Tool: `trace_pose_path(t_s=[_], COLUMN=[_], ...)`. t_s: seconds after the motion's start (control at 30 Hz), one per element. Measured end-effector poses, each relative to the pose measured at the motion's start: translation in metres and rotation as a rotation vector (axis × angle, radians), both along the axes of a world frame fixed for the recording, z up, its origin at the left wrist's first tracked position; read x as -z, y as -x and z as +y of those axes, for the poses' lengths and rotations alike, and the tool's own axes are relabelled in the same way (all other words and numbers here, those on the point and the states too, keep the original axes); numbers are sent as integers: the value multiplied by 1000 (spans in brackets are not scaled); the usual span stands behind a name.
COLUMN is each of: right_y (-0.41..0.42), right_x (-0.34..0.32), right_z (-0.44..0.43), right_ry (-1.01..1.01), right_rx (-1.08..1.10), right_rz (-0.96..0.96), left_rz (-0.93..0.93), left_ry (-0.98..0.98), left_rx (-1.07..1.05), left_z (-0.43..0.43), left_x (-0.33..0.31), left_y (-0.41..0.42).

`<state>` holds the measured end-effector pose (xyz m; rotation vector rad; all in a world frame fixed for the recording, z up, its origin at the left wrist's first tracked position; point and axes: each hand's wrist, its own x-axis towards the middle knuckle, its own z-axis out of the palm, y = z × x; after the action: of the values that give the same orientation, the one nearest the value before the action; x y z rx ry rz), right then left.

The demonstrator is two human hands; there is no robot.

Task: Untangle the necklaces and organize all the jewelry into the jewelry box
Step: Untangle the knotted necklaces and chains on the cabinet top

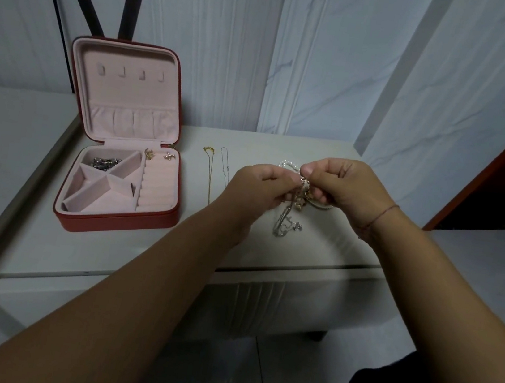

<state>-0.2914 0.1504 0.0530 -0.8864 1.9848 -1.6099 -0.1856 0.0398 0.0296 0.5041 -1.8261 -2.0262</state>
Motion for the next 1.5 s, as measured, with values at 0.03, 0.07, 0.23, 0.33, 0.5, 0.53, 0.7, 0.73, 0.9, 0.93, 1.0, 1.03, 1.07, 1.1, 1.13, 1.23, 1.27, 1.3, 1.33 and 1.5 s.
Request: trace_pose_path(t_s=[0.03,0.07,0.23,0.33,0.5,0.53,0.7,0.73,0.9,0.93,1.0,1.03,1.07,1.1,1.13,1.23,1.27,1.3,1.33,1.5], right_y=[0,0,-1,1,4,4,3,3,11,14,18,20,21,23,25,32,34,36,37,40], right_x=[0,0,-1,-1,-4,-5,-7,-8,-9,-9,-10,-11,-12,-14,-15,-19,-20,-20,-20,-19], right_z=[0,1,0,0,0,-1,-1,-1,4,6,11,12,15,16,19,27,30,33,36,42], right_ry=[-10,-20,-47,0,114,143,225,233,238,239,254,265,276,287,299,321,316,301,281,171], right_rx=[-17,-37,-78,-46,-39,-45,-58,-61,-31,-32,-28,-15,6,34,64,157,186,211,232,283], right_rz=[6,11,11,-93,-333,-374,-476,-489,-480,-480,-487,-490,-486,-473,-453,-363,-325,-286,-248,-52], left_rz=[-6,-8,-9,-39,-46,-42,-31,-21,41,42,32,23,11,-12,-50,-145,-149,-147,-146,-110], left_ry=[-27,-57,-241,-318,-345,-365,-400,-428,-548,-540,-490,-451,-388,-280,-138,166,190,193,184,164], left_rx=[4,6,43,70,27,18,-2,-1,-26,-23,-19,-23,-33,-49,-68,-137,-152,-161,-165,-188], left_z=[0,0,0,-2,-5,-6,-7,-7,-14,-15,-18,-19,-20,-21,-22,-24,-24,-24,-24,-22], left_x=[0,-1,-1,-1,-3,-3,-6,-7,-9,-10,-10,-10,-9,-8,-7,-2,0,0,0,0], left_y=[0,1,3,2,3,3,2,1,-1,-2,-2,-3,-3,-4,-5,-6,-7,-7,-7,-7])
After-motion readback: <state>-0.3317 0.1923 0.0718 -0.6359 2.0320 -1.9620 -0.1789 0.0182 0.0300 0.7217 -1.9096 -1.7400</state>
